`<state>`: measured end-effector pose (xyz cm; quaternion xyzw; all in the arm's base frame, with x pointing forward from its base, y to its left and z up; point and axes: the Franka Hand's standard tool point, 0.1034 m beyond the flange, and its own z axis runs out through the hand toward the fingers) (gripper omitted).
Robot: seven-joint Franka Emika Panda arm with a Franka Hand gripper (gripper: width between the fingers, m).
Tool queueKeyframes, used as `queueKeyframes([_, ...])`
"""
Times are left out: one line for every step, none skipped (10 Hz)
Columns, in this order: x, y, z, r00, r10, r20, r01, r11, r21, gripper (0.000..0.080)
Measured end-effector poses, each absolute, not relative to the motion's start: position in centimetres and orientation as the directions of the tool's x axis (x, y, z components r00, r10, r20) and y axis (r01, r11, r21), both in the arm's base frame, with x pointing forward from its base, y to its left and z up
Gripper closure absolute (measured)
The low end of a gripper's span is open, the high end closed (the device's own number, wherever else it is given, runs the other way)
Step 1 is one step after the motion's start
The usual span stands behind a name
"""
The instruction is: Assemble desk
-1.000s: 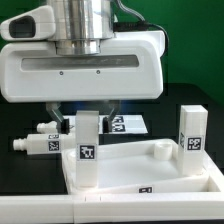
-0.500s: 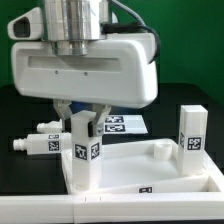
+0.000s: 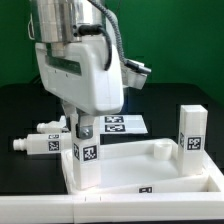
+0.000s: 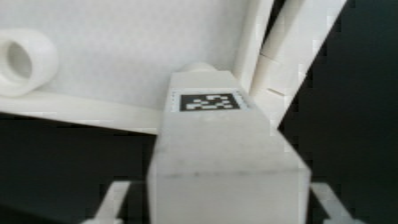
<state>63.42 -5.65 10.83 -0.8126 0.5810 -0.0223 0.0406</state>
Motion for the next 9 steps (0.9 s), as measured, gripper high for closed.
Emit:
queueKeyframes([63.3, -5.8, 10.8, 0.183, -0.982, -0.041, -0.980, -0.179, -0.090, 0.0514])
queueKeyframes([63.1, -6.1, 10.8, -0.046, -0.995, -0.091, -0.995, 0.054, -0.081, 0.0514])
queueKeyframes([62.9, -6.0, 10.7, -0.318, -0.938, -0.137, -0.943, 0.328, -0.055, 0.0514])
queueKeyframes([63.0, -5.9, 10.7, -0.404, -0.901, -0.156, -0.909, 0.415, -0.044, 0.0514])
queueKeyframes([63.0, -5.8, 10.7, -0.376, -0.914, -0.154, -0.921, 0.387, -0.048, 0.0514])
queueKeyframes([63.0, -5.7, 10.7, -0.370, -0.916, -0.154, -0.923, 0.381, -0.048, 0.0514])
queueKeyframes([63.1, -5.2, 10.6, -0.156, -0.980, -0.123, -0.982, 0.167, -0.084, 0.0293])
queueKeyframes([63.0, -4.3, 10.3, 0.087, -0.992, -0.091, -0.990, -0.075, -0.123, 0.0293])
queueKeyframes([62.5, -3.4, 10.0, 0.266, -0.961, -0.074, -0.957, -0.254, -0.137, 0.0181])
